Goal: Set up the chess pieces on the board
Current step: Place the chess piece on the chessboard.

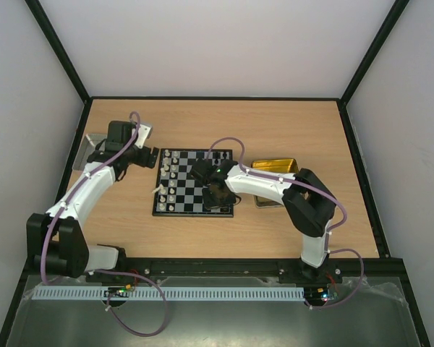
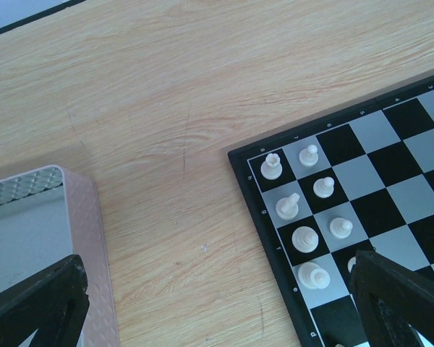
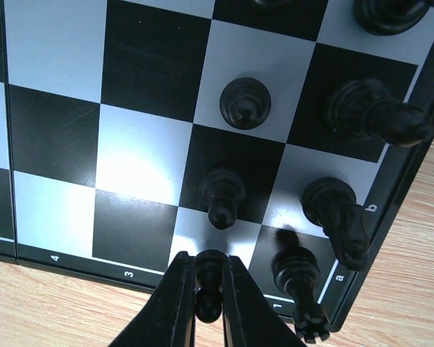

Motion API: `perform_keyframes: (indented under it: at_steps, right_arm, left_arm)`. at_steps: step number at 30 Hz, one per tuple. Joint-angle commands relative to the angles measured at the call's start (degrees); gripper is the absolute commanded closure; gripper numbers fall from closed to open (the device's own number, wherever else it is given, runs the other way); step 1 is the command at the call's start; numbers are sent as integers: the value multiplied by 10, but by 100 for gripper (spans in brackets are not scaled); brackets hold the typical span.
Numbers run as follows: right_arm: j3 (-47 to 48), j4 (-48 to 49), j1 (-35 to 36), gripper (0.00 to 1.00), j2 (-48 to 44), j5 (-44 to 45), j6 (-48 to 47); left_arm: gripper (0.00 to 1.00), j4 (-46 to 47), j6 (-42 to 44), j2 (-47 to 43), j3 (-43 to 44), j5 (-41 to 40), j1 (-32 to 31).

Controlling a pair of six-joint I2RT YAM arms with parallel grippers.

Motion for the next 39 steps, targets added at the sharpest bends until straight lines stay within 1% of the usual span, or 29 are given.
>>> perform_keyframes:
  at_steps: [1,8,12,21,25,32,33,35,36,37,39]
  right_arm:
    - [-4,2,2,91,11,4,1]
    - [-3,3,2,91,13,5,2]
    - [-4,4,2,86,14,6,2]
    - [1,1,2,85,12,12,3]
    - [26,-27,2,80,-2,28,3]
    - [92,-88,2,78,-38,53,4]
    - [106,-99,2,77,-44,60,4]
    - [134,-120,2,73,-56,76,0]
    - [140,-130,1,72,-61,86,-1]
    - [159,-139,1,72,-66,96,-2]
    - [169,-153,-2,72,-75,110,-3]
  left_arm:
    - [1,8,4,-13,-12,2,-2]
    - [1,9,5,-14,-14,2,-3]
    - [1,10,5,-14,-16,2,-3]
    - [1,11,6,-11,-16,2,-3]
    - [1,11,6,-12,-15,1,-3]
    - [1,3,6,-21,-8,0,-2]
    - [1,1,7,-25,-5,-2,-2]
    - [3,-12,14,-34,2,-2,5]
    - [6,-22,20,-38,6,8,13]
    - [11,-34,28,-44,9,25,26]
    - [27,-54,46,-53,9,60,57]
